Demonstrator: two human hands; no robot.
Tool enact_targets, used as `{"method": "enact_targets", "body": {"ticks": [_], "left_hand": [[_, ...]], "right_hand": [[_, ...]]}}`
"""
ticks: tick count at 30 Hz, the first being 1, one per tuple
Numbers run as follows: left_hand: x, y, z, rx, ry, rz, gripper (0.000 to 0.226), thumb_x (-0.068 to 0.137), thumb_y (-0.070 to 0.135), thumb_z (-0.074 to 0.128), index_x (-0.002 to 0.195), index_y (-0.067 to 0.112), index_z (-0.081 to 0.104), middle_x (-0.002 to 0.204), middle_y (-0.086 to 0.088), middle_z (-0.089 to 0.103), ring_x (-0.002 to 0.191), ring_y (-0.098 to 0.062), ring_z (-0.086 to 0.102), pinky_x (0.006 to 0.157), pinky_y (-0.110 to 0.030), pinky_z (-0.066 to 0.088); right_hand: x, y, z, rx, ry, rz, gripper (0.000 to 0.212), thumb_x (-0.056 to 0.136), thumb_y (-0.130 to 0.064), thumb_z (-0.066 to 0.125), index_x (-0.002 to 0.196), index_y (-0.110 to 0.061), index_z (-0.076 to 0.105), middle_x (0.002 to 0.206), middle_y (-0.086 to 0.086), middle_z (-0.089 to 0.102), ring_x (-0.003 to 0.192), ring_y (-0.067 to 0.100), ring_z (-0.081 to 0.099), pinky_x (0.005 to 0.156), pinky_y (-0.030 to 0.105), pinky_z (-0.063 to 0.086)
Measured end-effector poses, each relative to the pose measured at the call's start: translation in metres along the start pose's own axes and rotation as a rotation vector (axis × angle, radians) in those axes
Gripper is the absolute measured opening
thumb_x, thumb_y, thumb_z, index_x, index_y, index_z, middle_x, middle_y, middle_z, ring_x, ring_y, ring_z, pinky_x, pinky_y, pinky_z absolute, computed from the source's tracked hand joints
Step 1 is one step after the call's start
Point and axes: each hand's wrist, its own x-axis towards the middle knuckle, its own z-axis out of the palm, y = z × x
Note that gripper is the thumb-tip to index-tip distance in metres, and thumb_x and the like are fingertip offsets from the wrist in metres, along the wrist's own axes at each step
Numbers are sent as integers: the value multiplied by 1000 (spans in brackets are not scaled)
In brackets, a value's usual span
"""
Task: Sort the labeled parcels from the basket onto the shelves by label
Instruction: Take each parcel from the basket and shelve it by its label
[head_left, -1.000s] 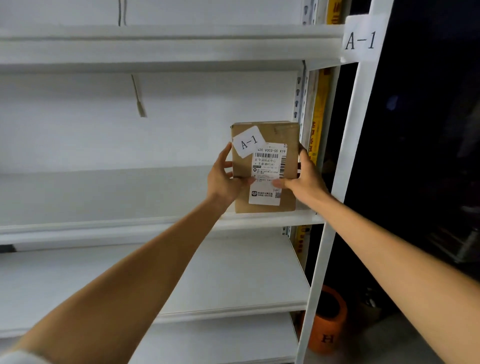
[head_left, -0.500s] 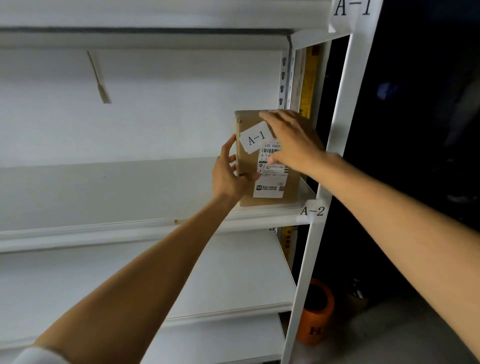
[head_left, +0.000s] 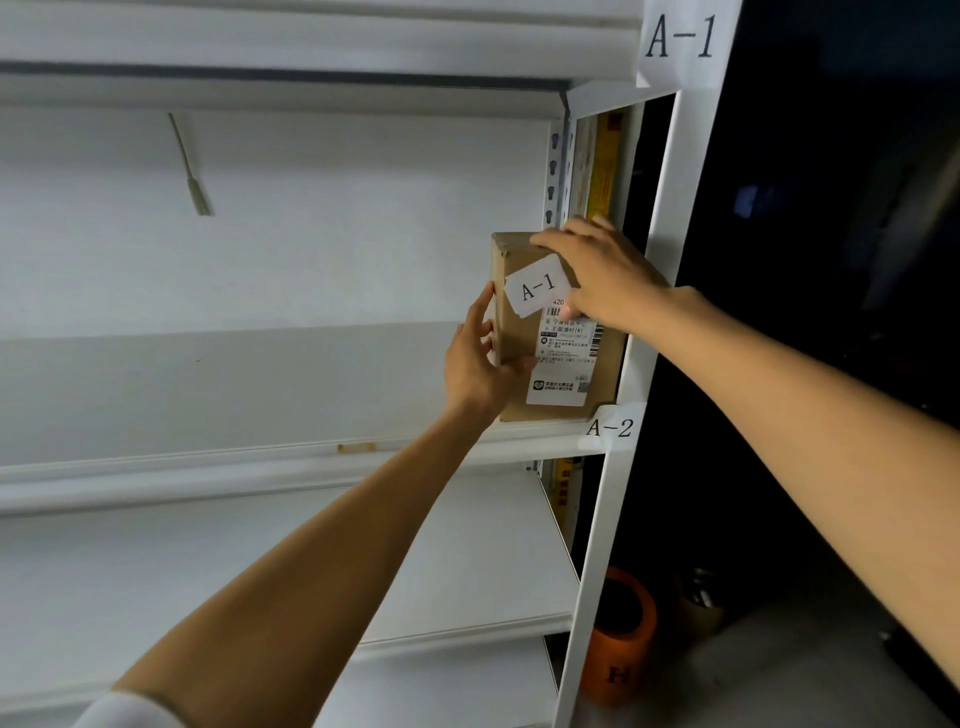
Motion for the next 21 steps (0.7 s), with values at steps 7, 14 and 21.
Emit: {"method": "enact_targets", "body": {"ticks": [7,14,21], "left_hand": [[-7,1,11,140,21,34,95,78,8,73,150,39,20,140,-6,46,128,-25,47,100,-51,47],[0,9,-4,250,-114,27,95,83,2,68,152,31,10,147,-9,39,135,-30,39,105,-53,41],[-19,22,-75,529,4,87,60,86,7,67,139,13,40,134,-9,50,119,-22,53,100,-33,46]], "right_hand": [[-5,7,1,39,9,37,85,71,-5,80,143,-20,39,134,6,46,127,27,36,104,41,36],[-9,-5,-11,12,-53,48,80,75,-5,77,144,-14,37,139,11,41,130,29,33,104,37,32],[-2,-96,-16,-24,-27,-136,85,75,-15,81,146,-15,35,145,9,36,132,29,35,101,41,41]]}}
